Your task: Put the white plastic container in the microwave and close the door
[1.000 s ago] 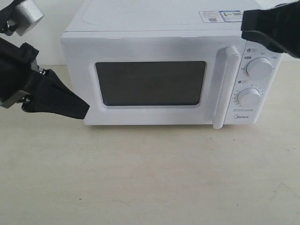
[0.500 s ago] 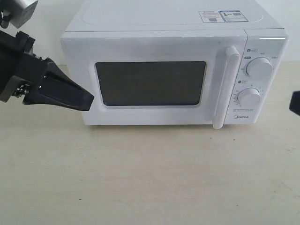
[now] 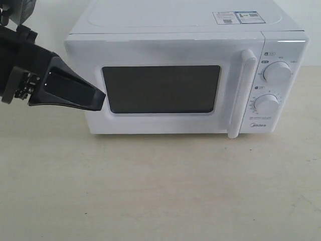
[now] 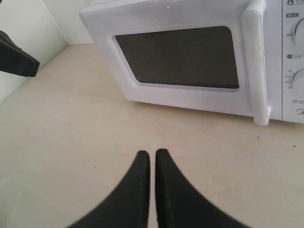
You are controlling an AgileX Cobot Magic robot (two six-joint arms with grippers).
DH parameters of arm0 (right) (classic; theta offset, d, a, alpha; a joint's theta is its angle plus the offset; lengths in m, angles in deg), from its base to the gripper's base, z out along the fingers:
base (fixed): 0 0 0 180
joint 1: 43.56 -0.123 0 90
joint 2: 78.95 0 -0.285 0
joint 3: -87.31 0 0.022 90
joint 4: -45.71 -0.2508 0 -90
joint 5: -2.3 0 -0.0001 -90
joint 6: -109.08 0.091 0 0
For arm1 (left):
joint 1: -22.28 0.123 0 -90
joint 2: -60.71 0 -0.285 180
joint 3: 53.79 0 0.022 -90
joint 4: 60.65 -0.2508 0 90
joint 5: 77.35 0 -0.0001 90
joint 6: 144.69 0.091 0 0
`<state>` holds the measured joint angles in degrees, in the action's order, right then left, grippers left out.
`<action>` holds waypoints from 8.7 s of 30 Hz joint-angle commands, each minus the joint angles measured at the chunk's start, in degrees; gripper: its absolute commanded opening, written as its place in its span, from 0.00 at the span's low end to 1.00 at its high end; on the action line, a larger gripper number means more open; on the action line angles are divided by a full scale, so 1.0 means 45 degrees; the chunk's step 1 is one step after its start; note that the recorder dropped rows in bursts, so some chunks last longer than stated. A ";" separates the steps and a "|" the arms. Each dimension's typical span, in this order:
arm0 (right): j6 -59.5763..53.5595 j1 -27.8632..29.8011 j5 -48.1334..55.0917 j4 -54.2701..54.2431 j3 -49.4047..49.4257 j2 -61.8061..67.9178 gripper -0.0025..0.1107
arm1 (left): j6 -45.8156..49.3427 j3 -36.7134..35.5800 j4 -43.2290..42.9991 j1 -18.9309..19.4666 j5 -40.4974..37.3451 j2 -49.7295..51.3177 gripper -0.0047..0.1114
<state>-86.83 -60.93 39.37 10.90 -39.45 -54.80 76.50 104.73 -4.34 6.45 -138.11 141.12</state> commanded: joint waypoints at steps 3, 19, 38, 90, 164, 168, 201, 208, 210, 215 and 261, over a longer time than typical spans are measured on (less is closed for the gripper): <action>-0.0009 0.0048 0.0008 0.0109 0.0000 -0.0081 0.02 | -0.0047 -0.0017 0.0219 -0.0052 -0.0011 -0.0064 0.08; 0.0077 0.0048 0.0006 0.0083 0.0000 -0.0081 0.02 | -0.0177 -0.0018 -1.0324 -0.0004 0.4938 -0.5421 0.08; 0.0077 0.0048 0.0006 0.0083 0.0000 -0.0081 0.02 | -0.7502 -0.8131 -1.2380 0.3249 1.1051 -1.3069 0.08; 0.0077 0.0048 -0.0014 0.0472 0.0000 -0.0081 0.02 | -0.8960 -1.2385 -1.2146 0.4347 0.9494 -1.6137 0.08; 0.4842 0.4215 -0.3841 0.6803 0.5328 -0.3637 0.02 | -0.8960 -1.2385 -1.2146 0.4347 0.9495 -1.6137 0.08; 0.4842 0.4215 -0.3841 0.6803 0.5328 -0.3637 0.02 | -0.8960 -1.2385 -1.2146 0.4347 0.9495 -1.6137 0.08; 0.4851 0.4215 -0.3814 0.6803 0.5328 -0.3637 0.02 | -0.8960 -1.2385 -1.2146 0.4347 0.9495 -1.6137 0.08; 0.4851 0.4215 -0.3814 0.6803 0.5328 -0.3637 0.02 | -0.8960 -1.2385 -1.2146 0.4347 0.9495 -1.6137 0.08; 0.4851 0.4215 -0.3814 0.6803 0.5328 -0.3637 0.02 | -0.8960 -1.2385 -1.2146 0.4347 0.9495 -1.6137 0.08; 0.4851 0.4215 -0.3814 0.6803 0.5328 -0.3637 0.02 | -0.8960 -1.2385 -1.2146 0.4347 0.9495 -1.6137 0.08; 0.4855 0.4215 -0.3893 0.6803 0.5328 -0.3637 0.02 | -0.8960 -1.2385 -1.2146 0.4347 0.9495 -1.6137 0.08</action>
<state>-64.75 -42.38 22.50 41.59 -15.49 -70.93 36.88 49.20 -59.16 25.72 -95.34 68.69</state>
